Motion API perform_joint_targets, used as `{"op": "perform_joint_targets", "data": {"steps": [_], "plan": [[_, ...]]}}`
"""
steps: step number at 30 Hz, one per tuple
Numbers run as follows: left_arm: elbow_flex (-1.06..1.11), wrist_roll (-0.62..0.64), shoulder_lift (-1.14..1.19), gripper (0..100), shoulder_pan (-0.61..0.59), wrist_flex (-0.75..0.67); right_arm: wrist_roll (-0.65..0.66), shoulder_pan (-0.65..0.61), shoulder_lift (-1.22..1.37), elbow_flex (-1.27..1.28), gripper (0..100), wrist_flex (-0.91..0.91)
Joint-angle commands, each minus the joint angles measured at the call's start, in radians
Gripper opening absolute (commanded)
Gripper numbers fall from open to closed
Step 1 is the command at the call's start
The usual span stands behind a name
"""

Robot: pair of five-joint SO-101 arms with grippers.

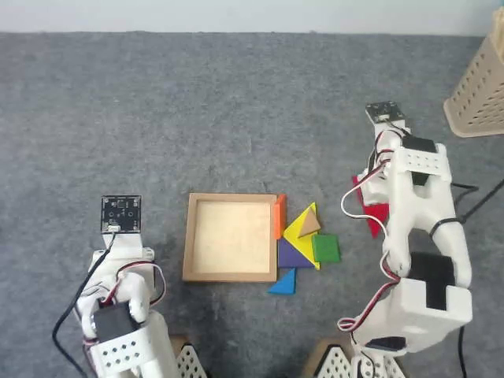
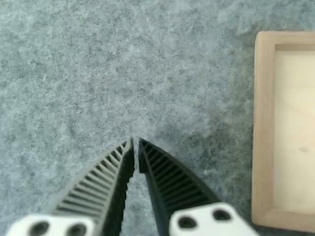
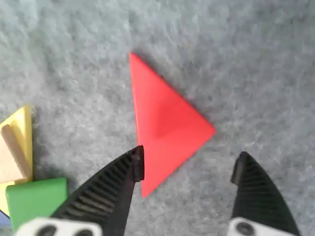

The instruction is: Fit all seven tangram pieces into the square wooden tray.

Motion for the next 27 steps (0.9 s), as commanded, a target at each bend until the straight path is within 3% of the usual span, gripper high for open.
{"op": "perform_joint_targets", "data": {"steps": [1, 16, 27], "plan": [[-0.007, -0.005, -0.014, 1, -0.005, 0.008, 0.021, 0.016, -0.005, -0.052, 31.5, -0.016], [-0.007, -0.005, -0.014, 1, -0.005, 0.008, 0.063, -0.031, 0.239, -0.106, 31.6, -0.022], [-0.007, -0.005, -0.014, 1, -0.005, 0.008, 0.107, -0.028, 0.001, -0.091, 31.5, 0.036]]}}
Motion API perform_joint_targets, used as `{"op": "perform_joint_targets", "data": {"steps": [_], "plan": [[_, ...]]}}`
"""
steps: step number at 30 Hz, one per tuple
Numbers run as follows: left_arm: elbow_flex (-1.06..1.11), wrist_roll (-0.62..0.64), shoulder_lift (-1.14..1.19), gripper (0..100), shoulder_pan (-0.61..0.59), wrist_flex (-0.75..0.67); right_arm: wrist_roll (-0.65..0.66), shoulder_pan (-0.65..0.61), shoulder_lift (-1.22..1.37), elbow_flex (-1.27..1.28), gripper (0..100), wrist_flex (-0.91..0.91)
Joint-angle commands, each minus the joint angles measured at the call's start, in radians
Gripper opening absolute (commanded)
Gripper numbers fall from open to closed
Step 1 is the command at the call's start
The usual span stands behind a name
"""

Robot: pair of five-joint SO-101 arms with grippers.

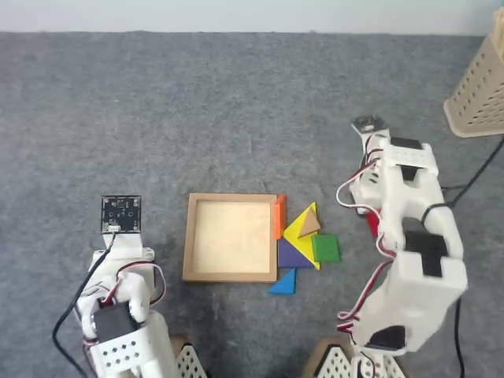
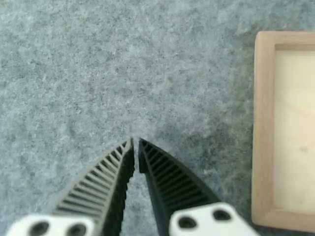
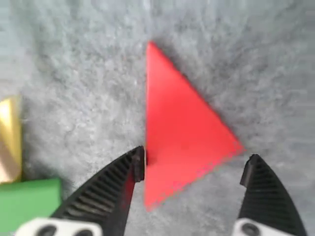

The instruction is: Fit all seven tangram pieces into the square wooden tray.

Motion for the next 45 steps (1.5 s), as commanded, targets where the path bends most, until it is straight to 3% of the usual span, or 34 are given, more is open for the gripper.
{"op": "perform_joint_targets", "data": {"steps": [1, 9, 24, 32, 39, 45], "plan": [[-0.007, -0.005, -0.014, 1, -0.005, 0.008, 0.038, -0.007, -0.153, -0.035, 31.5, 0.022], [-0.007, -0.005, -0.014, 1, -0.005, 0.008, 0.041, 0.012, -0.039, -0.063, 31.7, -0.053], [-0.007, -0.005, -0.014, 1, -0.005, 0.008, 0.071, -0.01, 0.159, -0.14, 31.3, -0.019], [-0.007, -0.005, -0.014, 1, -0.005, 0.008, -0.018, -0.01, 0.114, -0.146, 7.9, -0.018], [-0.007, -0.005, -0.014, 1, -0.005, 0.008, -0.054, -0.062, -0.088, -0.141, 0.5, 0.099], [-0.007, -0.005, -0.014, 1, -0.005, 0.008, -0.103, -0.243, -0.278, -0.141, 0.6, 0.18]]}}
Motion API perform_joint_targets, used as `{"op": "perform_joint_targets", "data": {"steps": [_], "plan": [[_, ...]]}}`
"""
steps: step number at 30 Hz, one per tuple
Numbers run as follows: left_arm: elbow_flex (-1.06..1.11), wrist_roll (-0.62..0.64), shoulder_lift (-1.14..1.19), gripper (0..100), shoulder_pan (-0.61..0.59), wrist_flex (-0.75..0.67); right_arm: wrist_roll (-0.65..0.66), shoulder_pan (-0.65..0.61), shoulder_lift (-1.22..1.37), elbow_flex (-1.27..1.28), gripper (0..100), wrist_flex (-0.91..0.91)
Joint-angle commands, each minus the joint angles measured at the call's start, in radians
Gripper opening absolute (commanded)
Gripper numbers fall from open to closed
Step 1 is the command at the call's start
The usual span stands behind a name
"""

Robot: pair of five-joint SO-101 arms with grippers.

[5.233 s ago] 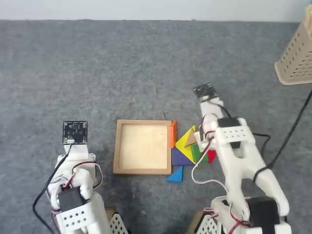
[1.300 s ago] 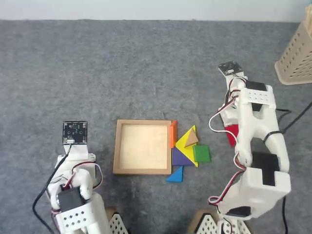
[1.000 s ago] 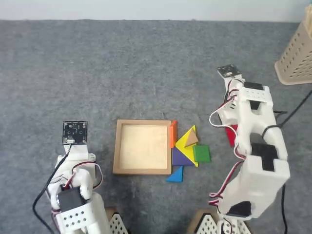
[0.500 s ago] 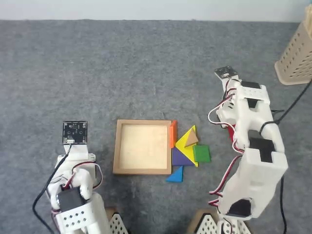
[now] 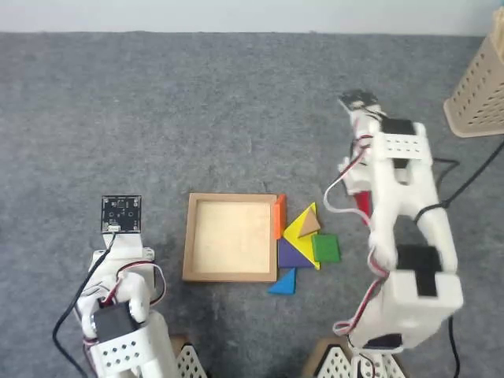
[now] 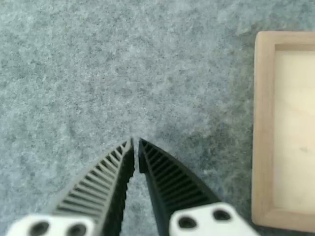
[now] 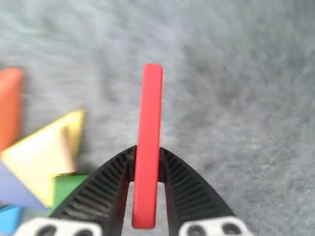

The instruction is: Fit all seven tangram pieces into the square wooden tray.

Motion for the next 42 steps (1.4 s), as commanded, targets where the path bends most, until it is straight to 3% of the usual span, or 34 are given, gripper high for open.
{"op": "perform_joint_targets", "data": {"steps": [1, 6, 10, 15, 27, 33, 42], "plan": [[-0.007, -0.005, -0.014, 1, -0.005, 0.008, -0.028, -0.131, -0.17, -0.018, 0.6, 0.039], [-0.007, -0.005, -0.014, 1, -0.005, 0.008, 0.008, -0.346, -0.209, -0.025, 0.6, 0.018], [-0.007, -0.005, -0.014, 1, -0.005, 0.008, 0.204, -0.496, -0.159, -0.021, 0.6, -0.058], [-0.007, -0.005, -0.014, 1, -0.005, 0.008, 0.388, -0.578, -0.065, -0.023, 0.6, -0.13], [-0.007, -0.005, -0.014, 1, -0.005, 0.008, 0.454, -0.627, 0.065, -0.023, 0.7, -0.203], [-0.007, -0.005, -0.014, 1, -0.005, 0.008, 0.448, -0.628, 0.085, -0.023, 12.2, -0.183], [-0.007, -0.005, -0.014, 1, -0.005, 0.008, 0.362, -0.665, 0.019, -0.021, 6.7, -0.117]]}}
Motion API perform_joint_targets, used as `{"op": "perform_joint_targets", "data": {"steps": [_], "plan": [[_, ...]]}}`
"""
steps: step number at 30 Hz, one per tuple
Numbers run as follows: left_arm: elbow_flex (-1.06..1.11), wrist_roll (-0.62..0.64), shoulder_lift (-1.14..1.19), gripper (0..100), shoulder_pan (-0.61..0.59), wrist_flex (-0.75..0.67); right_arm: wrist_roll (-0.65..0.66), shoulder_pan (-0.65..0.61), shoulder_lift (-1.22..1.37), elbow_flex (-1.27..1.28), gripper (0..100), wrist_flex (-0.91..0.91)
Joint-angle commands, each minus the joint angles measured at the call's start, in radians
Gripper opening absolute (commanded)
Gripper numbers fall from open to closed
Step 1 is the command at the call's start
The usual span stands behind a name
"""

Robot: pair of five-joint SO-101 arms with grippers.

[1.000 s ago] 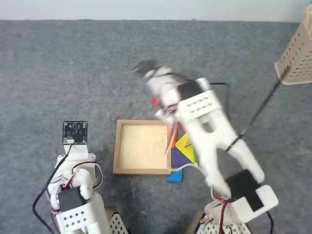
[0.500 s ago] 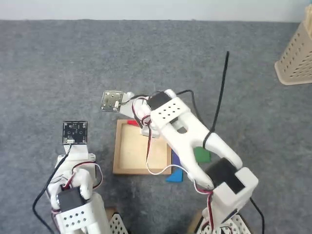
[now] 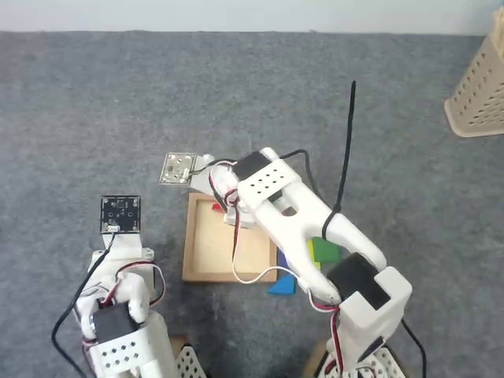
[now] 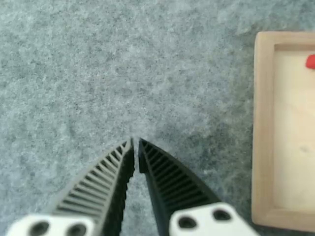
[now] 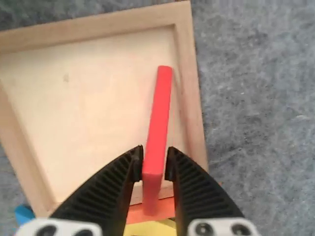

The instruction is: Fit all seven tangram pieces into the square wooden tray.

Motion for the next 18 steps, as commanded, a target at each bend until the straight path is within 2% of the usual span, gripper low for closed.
{"op": "perform_joint_targets", "data": {"steps": [1, 7, 11, 18], "plan": [[-0.007, -0.005, -0.014, 1, -0.005, 0.008, -0.035, -0.03, -0.097, -0.023, 6.7, 0.062], [-0.007, -0.005, -0.014, 1, -0.005, 0.008, -0.081, -0.056, -0.156, -0.02, 6.7, 0.134], [-0.007, -0.005, -0.014, 1, -0.005, 0.008, -0.138, -0.044, -0.16, -0.018, 6.7, 0.137], [-0.007, -0.005, -0.014, 1, -0.005, 0.008, -0.15, -0.038, -0.194, 0.101, 6.3, 0.116]]}}
